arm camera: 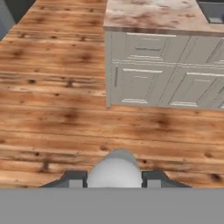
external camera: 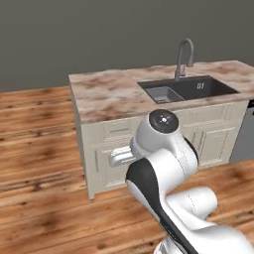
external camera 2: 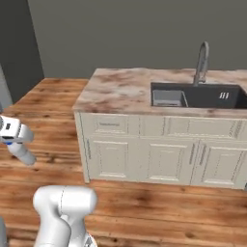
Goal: Move the drinks to the dining counter.
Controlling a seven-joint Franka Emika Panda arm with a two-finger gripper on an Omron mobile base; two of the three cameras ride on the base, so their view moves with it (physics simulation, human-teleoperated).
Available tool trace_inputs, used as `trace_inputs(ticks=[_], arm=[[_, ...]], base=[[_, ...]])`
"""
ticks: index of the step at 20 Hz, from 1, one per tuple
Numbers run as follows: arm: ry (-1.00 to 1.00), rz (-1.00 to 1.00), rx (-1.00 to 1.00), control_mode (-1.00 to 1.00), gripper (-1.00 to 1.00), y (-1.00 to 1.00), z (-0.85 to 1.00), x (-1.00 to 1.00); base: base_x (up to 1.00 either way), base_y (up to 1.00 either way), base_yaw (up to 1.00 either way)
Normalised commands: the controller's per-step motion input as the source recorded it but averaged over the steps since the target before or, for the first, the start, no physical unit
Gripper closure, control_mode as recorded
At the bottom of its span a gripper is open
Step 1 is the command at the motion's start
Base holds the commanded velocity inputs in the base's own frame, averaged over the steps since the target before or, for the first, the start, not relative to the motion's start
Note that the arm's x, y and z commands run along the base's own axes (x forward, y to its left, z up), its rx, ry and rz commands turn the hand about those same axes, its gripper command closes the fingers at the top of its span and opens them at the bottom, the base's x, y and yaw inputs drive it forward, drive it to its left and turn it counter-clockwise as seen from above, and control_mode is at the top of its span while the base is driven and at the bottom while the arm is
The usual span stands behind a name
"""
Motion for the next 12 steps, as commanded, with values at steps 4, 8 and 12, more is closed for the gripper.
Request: trace_inputs(ticks=[4,8,12], arm=[[0.00,0.00,0.00,1.00,1.00,0.00,0.00,0.00],[0.00,0.00,0.00,1.00,1.00,0.00,0.00,0.00],[0.00,0.00,0.00,1.00,1.00,0.00,0.00,0.00]], base=[[1.00,-0.47,0.42],[1.00,-0.90,0.28],[1.00,-1.00,0.16]])
